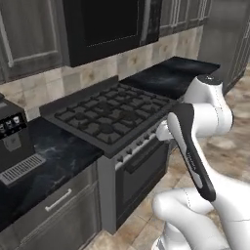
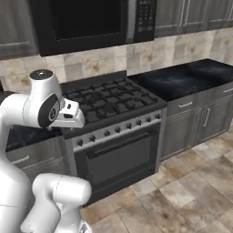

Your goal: Navigate to the microwave.

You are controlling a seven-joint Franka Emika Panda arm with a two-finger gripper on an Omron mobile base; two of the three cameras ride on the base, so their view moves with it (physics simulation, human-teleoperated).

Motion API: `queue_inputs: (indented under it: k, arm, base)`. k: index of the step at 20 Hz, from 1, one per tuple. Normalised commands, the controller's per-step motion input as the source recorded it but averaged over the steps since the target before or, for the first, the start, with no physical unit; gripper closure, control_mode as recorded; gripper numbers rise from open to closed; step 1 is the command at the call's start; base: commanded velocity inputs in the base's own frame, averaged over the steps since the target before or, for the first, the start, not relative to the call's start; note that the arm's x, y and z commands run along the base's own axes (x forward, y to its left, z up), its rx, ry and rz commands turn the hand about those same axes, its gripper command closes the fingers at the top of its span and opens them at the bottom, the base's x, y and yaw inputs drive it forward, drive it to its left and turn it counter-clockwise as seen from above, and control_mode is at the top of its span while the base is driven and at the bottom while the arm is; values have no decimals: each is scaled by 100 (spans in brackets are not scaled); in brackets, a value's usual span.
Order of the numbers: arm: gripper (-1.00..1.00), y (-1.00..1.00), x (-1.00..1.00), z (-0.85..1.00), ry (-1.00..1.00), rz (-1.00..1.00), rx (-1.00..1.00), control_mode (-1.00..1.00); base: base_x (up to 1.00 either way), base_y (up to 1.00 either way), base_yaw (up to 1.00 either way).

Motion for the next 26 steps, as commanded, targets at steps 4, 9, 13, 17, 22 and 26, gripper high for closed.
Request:
queue_inputs:
  k: [4, 9, 13, 17, 22, 26]
  arm:
    - [-100, 0, 0, 0, 0, 0, 0, 100]
    - [-100, 0, 0, 0, 0, 0, 0, 100]
    - [-100, 0, 0, 0, 0, 0, 0, 100]
    - [-100, 0, 0, 0, 0, 0, 0, 100]
    - [-100, 0, 0, 0, 0, 0, 0, 100]
    - [-100, 0, 0, 0, 0, 0, 0, 100]
  base:
    - [70, -1, -49]
    - [91, 0, -38]
    - [100, 7, -29]
    - [100, 9, -18]
    - [89, 0, 23]
    - [70, -9, 76]
